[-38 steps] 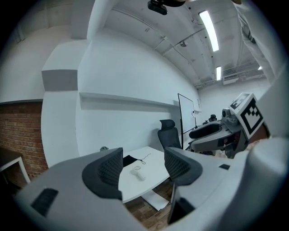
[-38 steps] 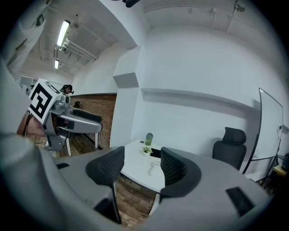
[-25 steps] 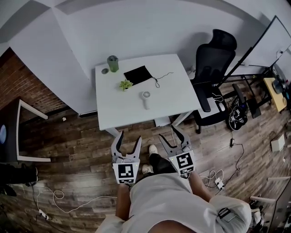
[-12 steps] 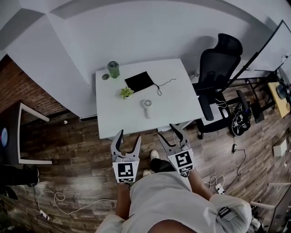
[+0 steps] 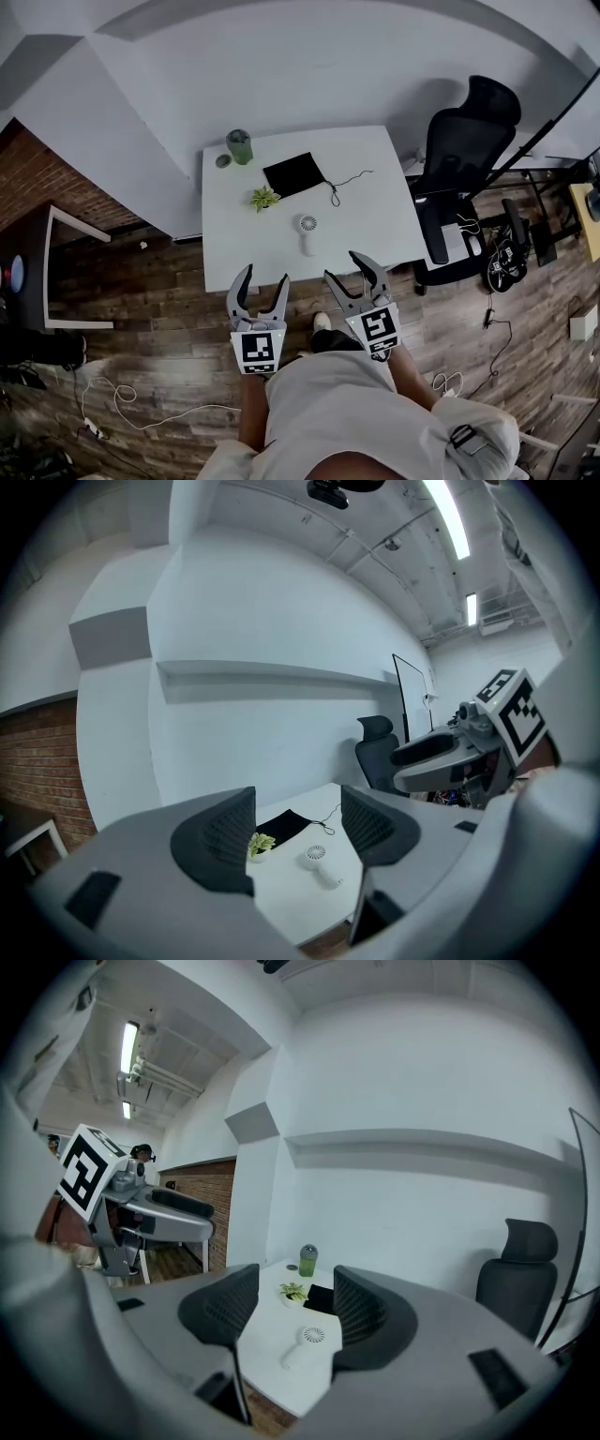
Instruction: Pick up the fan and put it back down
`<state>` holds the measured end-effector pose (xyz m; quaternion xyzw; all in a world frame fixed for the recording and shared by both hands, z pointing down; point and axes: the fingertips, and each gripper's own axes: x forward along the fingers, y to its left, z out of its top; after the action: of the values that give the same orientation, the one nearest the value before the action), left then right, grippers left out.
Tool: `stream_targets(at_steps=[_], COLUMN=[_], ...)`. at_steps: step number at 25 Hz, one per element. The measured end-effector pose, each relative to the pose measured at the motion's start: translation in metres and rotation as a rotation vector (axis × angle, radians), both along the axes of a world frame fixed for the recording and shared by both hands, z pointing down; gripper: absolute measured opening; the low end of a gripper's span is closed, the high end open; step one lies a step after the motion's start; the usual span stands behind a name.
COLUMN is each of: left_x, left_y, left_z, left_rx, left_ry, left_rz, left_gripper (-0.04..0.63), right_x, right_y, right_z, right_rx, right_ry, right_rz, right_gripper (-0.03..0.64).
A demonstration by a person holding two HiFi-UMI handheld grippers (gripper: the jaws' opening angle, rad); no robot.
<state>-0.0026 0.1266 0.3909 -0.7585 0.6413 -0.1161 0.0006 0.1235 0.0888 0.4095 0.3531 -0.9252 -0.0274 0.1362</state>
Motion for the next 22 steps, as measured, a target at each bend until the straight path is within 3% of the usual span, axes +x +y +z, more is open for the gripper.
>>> stream_targets(at_steps=[12, 22], left_x=[0.0, -0.012], left_y=[-0.03, -0.059], left_z=[-0.003, 0.009], left_rx=[-0.011, -0.027], left_ry=[-0.038, -0.004], left_rz=[-0.064, -0.044], left_gripper=[0.278, 0.276], right_x=[0.007, -0.015], right_y=[-0.049, -0.075], right_z=[0.005, 0.017], right_rx=[-0.01, -0.034], right_ry=[-0.017, 0.011], right_rz=[-0.035, -0.035], right_gripper=[0.251, 0.251])
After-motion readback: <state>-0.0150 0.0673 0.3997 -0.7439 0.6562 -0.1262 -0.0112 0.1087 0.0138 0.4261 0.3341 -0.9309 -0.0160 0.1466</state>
